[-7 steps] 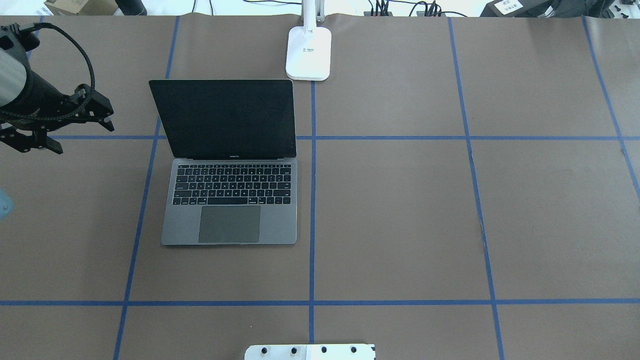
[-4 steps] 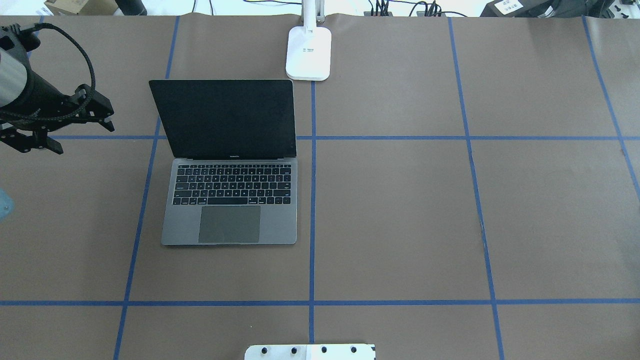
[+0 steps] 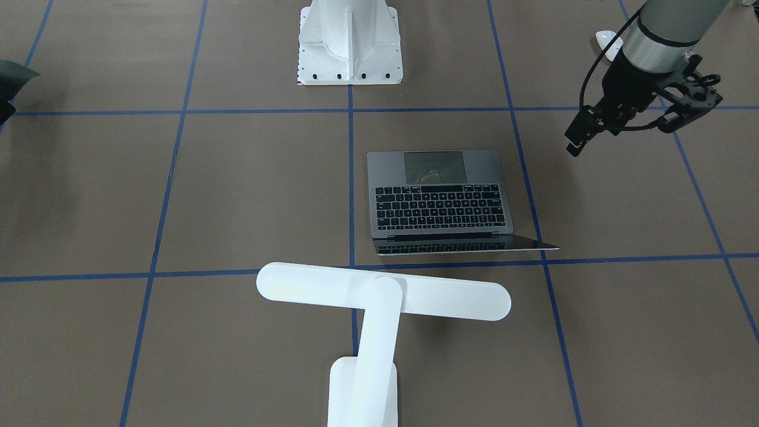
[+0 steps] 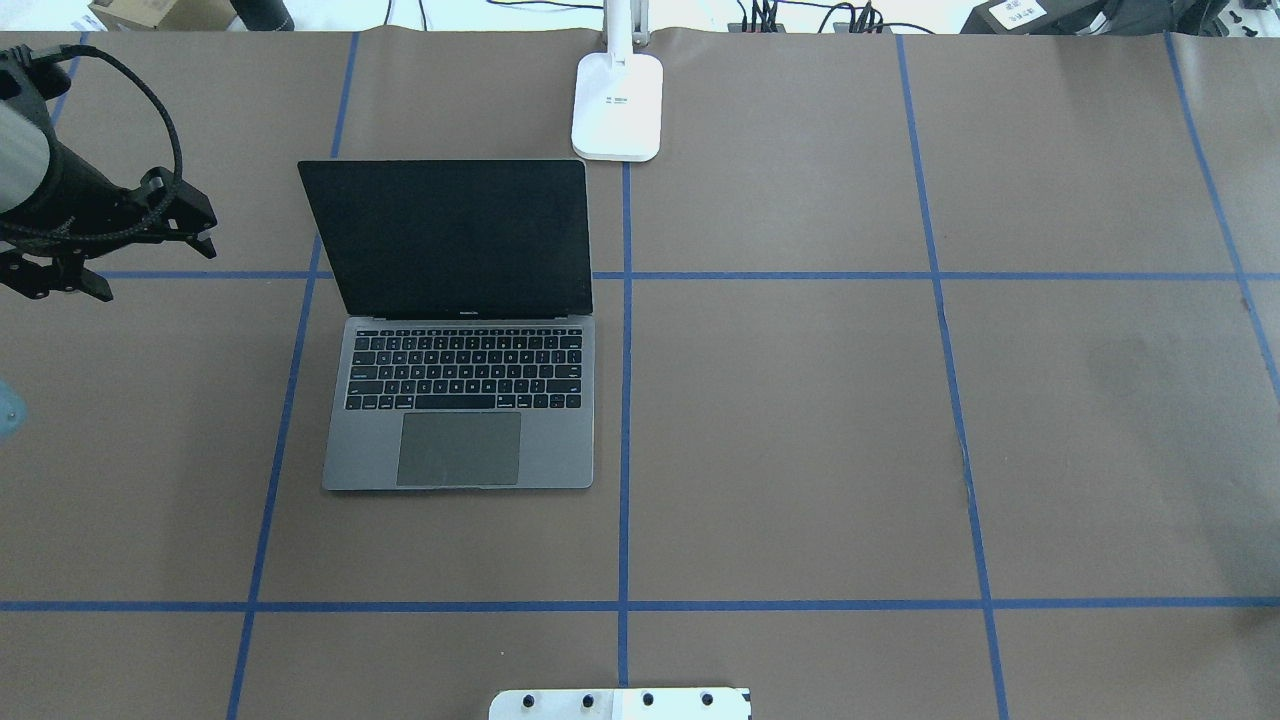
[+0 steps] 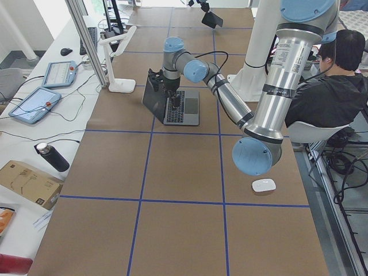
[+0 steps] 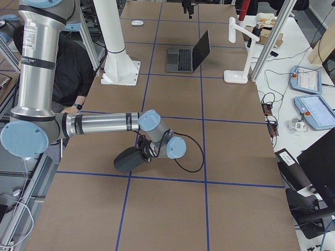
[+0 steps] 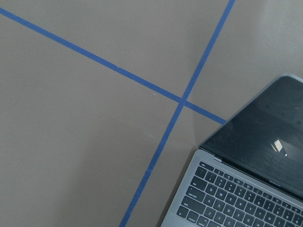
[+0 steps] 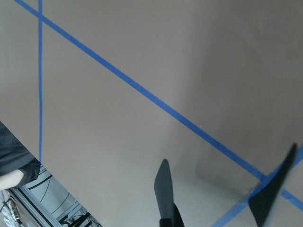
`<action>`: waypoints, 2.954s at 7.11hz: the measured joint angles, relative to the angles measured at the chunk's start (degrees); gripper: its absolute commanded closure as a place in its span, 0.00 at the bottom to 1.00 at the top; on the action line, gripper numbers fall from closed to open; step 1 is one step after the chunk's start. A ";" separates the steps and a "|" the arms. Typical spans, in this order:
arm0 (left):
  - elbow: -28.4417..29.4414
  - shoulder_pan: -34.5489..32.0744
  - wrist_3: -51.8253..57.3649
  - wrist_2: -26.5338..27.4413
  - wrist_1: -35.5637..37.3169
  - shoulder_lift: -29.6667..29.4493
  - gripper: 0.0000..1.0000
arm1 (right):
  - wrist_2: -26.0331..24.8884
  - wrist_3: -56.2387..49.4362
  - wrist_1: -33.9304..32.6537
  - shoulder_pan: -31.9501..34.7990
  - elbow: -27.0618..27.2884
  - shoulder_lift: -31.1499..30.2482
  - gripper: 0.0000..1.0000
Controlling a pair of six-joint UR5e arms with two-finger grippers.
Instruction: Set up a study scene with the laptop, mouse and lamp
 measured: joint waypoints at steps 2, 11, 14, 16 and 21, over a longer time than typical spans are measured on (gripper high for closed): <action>-0.07 0.00 0.09 0.12 0.08 0.23 0.00 | 2.79 0.06 -8.14 -1.36 2.53 5.41 1.00; 0.35 -0.83 11.43 0.05 -0.07 7.47 0.00 | 6.23 48.31 -3.88 -21.65 10.28 29.08 1.00; 0.67 -2.51 16.37 0.01 -0.08 9.44 0.00 | 6.20 69.00 21.56 -24.79 1.15 29.89 1.00; 1.76 -3.77 18.63 0.04 -0.16 9.92 0.00 | 6.20 81.43 37.42 -26.83 -6.08 32.46 1.00; 3.80 -4.31 19.44 0.31 -0.34 10.12 0.00 | 4.71 97.70 57.84 -30.81 -20.68 41.79 1.00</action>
